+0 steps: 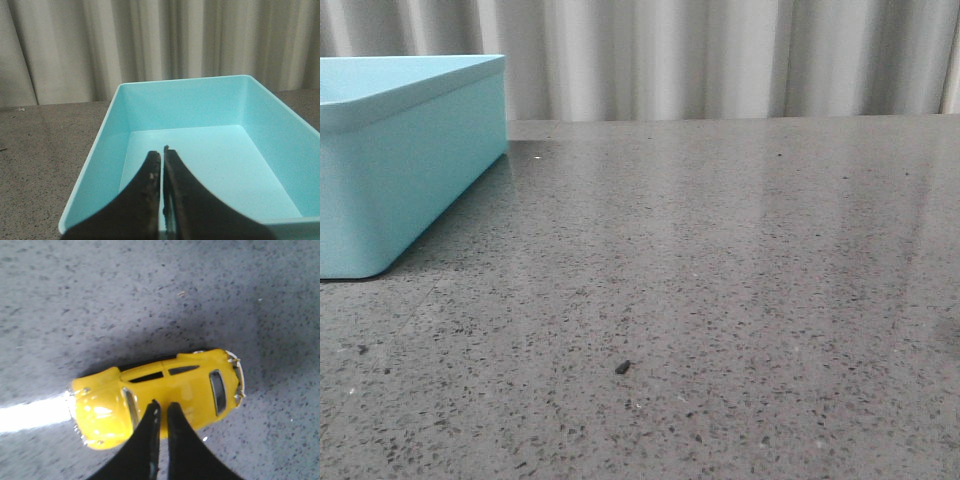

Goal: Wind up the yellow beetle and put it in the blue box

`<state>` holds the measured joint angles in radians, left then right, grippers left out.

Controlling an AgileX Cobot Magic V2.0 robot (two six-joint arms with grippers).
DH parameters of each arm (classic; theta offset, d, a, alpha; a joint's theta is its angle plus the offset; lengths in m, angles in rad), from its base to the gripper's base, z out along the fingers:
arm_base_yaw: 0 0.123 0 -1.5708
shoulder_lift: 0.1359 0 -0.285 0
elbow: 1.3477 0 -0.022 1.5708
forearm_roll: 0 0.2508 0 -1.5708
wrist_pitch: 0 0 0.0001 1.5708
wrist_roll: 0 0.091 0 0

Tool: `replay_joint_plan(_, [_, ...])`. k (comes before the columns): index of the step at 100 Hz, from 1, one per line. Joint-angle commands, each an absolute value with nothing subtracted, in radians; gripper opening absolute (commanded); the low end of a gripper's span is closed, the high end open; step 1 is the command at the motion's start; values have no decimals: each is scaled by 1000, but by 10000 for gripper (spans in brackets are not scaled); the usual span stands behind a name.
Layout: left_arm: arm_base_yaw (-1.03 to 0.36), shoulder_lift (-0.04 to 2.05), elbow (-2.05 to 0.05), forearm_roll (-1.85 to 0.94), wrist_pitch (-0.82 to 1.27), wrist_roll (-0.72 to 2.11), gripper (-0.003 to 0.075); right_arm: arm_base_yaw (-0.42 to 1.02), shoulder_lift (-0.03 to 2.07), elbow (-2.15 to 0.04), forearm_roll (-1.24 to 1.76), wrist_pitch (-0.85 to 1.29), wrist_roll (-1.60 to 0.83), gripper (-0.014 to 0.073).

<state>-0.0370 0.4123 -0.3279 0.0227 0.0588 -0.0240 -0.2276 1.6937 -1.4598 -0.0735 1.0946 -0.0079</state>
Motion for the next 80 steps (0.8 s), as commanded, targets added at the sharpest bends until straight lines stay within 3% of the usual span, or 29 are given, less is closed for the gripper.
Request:
replay_joint_plan(1, [-43,422,-365,22,-20,-32,-21,-223,1561,-1539,0,1114,-54,-50])
replay_joint_plan(26, [-43,422,-365,22,-20,-32,-21,-216,1389,-1591,140,1171,-106,-50])
replay_joint_plan(80, [-43,422,-380,22,-18,-32,-21,-164,1298,-1591,199,1173,-139,-50])
